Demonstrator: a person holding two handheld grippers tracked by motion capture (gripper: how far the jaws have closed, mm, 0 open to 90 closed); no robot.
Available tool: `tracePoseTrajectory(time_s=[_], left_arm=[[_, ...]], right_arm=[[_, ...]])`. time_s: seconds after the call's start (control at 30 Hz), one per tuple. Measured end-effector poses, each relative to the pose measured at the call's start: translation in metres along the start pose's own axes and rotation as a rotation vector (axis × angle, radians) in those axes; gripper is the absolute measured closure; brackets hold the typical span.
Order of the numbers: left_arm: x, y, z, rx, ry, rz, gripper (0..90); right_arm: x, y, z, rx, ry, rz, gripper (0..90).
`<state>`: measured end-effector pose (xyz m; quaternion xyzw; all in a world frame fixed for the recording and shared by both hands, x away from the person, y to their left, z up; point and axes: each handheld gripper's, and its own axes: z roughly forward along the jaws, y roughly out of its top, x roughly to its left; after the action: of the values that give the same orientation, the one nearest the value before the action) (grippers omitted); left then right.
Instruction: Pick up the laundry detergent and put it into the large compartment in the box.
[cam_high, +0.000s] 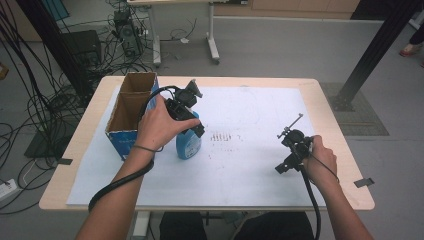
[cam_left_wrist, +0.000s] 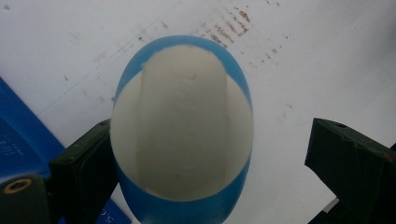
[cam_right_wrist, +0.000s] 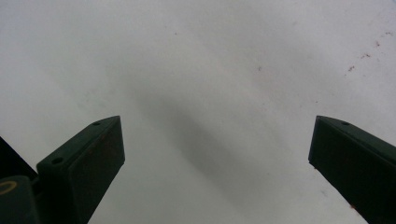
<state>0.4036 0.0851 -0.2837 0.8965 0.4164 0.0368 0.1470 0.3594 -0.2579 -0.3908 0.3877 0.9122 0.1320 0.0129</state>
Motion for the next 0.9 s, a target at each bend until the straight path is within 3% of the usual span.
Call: tracePoseTrajectory(time_s=[0.6, 0.9], left_arm=[[0.0044, 0.0022, 0.0009, 0.006, 0.014, -0.005, 8.3], [0.0052, 0.0030, 0.0033, 0.018, 0.032, -0.009, 16.3]], right_arm=[[-0.0009, 0.0004, 0.0001, 0.000, -0.002, 0.000, 3.3], [-0.0015, 0.0007, 0.0008, 0.001, -0.001, 0.000, 3.3]])
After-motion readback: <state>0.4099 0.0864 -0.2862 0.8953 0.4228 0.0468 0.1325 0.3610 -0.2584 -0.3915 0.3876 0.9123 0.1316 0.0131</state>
